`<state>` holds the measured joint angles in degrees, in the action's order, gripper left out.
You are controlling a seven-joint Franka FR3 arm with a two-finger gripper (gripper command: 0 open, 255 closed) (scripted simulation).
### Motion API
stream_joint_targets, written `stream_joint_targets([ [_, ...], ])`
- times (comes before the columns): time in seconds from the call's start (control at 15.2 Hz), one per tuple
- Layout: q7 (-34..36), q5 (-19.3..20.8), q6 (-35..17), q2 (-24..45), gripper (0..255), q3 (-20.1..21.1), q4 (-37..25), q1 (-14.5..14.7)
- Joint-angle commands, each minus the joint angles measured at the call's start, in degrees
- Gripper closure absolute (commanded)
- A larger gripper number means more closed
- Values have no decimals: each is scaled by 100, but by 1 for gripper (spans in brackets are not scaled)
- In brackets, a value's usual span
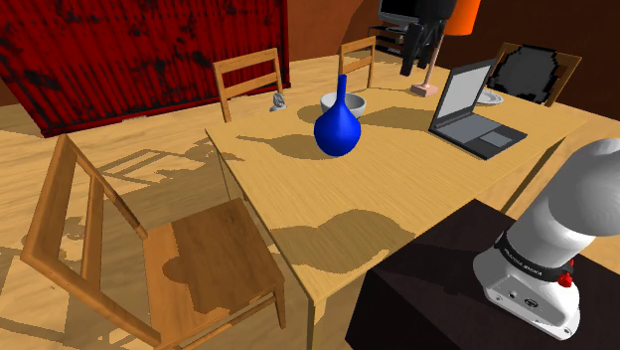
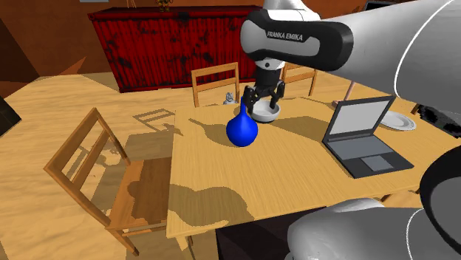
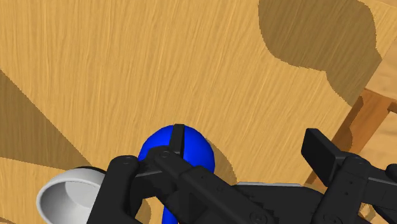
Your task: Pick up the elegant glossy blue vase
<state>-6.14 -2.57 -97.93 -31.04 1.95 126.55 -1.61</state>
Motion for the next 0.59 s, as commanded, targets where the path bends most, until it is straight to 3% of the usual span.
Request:
stream_joint_targets([
  [0.0, -44, 32, -272, 434, 0, -31, -212, -31],
  [0.53, -117, 102, -997, 2054, 0, -95, -1277, -104],
])
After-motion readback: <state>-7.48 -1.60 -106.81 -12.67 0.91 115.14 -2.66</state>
